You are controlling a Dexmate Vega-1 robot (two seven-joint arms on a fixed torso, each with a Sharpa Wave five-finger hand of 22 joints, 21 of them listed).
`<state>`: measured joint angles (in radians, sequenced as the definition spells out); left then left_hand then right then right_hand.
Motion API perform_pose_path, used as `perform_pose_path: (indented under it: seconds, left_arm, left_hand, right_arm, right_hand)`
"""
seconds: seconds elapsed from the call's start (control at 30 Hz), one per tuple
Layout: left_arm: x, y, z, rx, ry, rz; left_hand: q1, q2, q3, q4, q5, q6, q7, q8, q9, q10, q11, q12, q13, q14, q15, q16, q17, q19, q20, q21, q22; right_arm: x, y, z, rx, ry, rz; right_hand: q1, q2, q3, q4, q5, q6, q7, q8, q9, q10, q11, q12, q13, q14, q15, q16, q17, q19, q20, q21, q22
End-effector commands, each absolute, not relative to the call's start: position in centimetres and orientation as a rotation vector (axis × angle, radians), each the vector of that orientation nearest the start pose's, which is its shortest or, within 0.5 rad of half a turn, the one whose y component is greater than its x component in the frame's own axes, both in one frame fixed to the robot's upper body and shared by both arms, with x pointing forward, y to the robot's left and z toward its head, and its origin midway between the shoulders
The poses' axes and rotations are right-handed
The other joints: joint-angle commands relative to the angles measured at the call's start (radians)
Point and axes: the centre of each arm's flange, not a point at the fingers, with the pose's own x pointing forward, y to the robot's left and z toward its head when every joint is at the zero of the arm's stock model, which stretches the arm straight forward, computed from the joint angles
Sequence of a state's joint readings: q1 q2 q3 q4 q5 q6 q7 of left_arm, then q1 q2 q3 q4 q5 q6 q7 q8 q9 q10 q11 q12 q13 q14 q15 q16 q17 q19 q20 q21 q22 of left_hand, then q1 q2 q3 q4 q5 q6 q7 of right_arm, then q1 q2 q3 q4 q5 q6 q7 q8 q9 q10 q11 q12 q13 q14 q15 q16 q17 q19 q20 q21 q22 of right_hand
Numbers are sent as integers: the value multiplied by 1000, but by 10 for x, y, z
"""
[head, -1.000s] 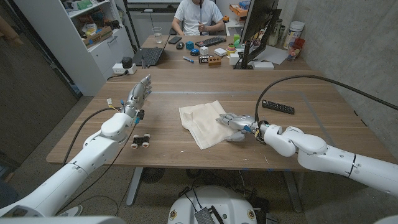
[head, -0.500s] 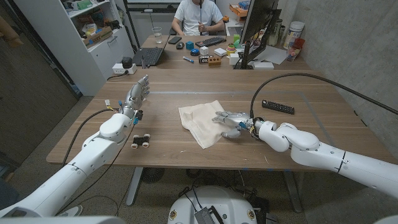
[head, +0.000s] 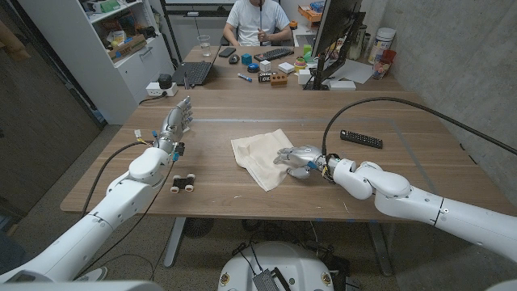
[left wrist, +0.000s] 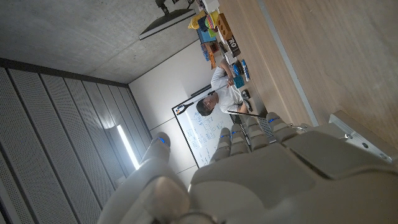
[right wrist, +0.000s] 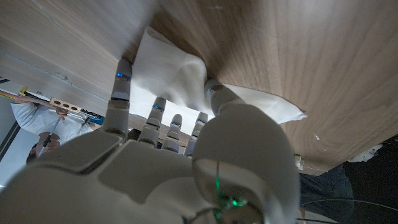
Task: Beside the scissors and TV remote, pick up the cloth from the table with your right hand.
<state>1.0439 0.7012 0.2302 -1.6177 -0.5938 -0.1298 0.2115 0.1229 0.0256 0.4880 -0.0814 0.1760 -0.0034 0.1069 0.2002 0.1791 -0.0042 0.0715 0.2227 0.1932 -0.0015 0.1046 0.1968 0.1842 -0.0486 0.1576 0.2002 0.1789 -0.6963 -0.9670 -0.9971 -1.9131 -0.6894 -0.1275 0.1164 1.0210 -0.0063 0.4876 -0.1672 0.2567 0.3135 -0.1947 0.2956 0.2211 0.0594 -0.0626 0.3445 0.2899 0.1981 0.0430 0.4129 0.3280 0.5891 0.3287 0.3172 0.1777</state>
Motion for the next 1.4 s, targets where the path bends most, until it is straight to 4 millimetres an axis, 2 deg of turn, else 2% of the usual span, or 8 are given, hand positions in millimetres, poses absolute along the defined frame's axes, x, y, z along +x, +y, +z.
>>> perform_pose_path:
  seconds: [0.03, 0.3, 0.5, 0.77, 0.97, 1.1, 1.3, 1.4]
  left_arm:
    - [590, 354, -21, 64, -573, 32]
    - [589, 353, -24, 54, -576, 27]
    - [587, 357, -25, 55, -574, 38]
    - [586, 357, -27, 51, -574, 38]
    - [586, 357, -30, 43, -570, 36]
    - [584, 358, -31, 42, -576, 36]
    - [582, 357, -30, 45, -576, 40]
    - [581, 356, -30, 52, -578, 33]
  left_hand:
    - [-4, 5, -4, -3, 1, 10, 2, -4, 2, 13, 1, -2, 3, 8, 8, -1, 1, 1, 9, 3, 4]
    - [-6, 5, -5, -3, 1, 15, 2, -3, 2, 13, 4, -3, 3, 10, 8, -1, 1, 2, 10, 3, 4]
    - [-7, 5, -5, -3, 1, 18, 2, -2, 2, 13, 4, -3, 3, 12, 8, 0, 1, 2, 9, 3, 4]
    - [-8, 5, -6, -3, 1, 19, 2, -3, 2, 15, 5, -2, 3, 14, 8, 0, 1, 3, 10, 3, 4]
    - [-9, 5, -7, -3, 1, 23, 1, -2, 2, 15, 3, -3, 3, 15, 8, 0, 1, 3, 10, 3, 4]
    - [-10, 5, -7, -4, 1, 24, 2, -3, 2, 14, 3, -3, 3, 15, 9, -1, 1, 3, 10, 3, 4]
    - [-10, 5, -7, -4, 1, 25, 1, -3, 2, 13, 3, -4, 3, 15, 9, -1, 1, 3, 9, 3, 4]
    - [-11, 6, -7, -4, 2, 27, 2, -3, 2, 15, 3, -4, 3, 16, 9, -1, 1, 4, 9, 3, 4]
  right_arm:
    - [560, -152, -117, -1788, -636, 393]
    - [557, -156, -118, -1767, -656, 373]
    - [558, -164, -121, -1698, -675, 373]
    - [556, -163, -120, -1674, -685, 362]
    - [557, -166, -122, -1629, -687, 377]
    - [557, -168, -124, -1589, -679, 389]
    - [556, -168, -123, -1587, -682, 366]
    - [555, -168, -123, -1570, -681, 361]
  right_hand:
    - [38, 9, -13, -2, -15, 57, -7, 19, 10, 36, -11, 24, 16, 41, -11, 32, 30, 213, -201, 11, 7]
    - [120, 43, -59, 3, -50, 212, -11, 71, 39, 167, -29, 109, 72, 167, -61, 162, 153, 265, -275, 45, 22]
    - [150, 55, -77, 3, -60, 299, -15, 99, 46, 231, -52, 150, 96, 231, -88, 219, 208, 271, -298, 69, 37]
    - [181, 65, -90, 3, -66, 374, -14, 117, 48, 350, -62, 225, 136, 353, -142, 282, 265, 304, -336, 129, 69]
    - [201, 73, -97, 3, -69, 404, -1, 128, 62, 415, -64, 276, 170, 432, -153, 321, 306, 326, -367, 174, 90]
    - [229, 80, -88, -2, -72, 427, 13, 138, 78, 458, -62, 319, 205, 512, -165, 324, 317, 356, -392, 214, 90]
    - [262, 79, -86, -4, -78, 486, 34, 166, 100, 486, -64, 359, 243, 561, -184, 320, 340, 376, -417, 259, 89]
    - [277, 75, -89, -3, -79, 526, 44, 195, 124, 508, -58, 386, 272, 585, -197, 321, 361, 377, -422, 282, 90]
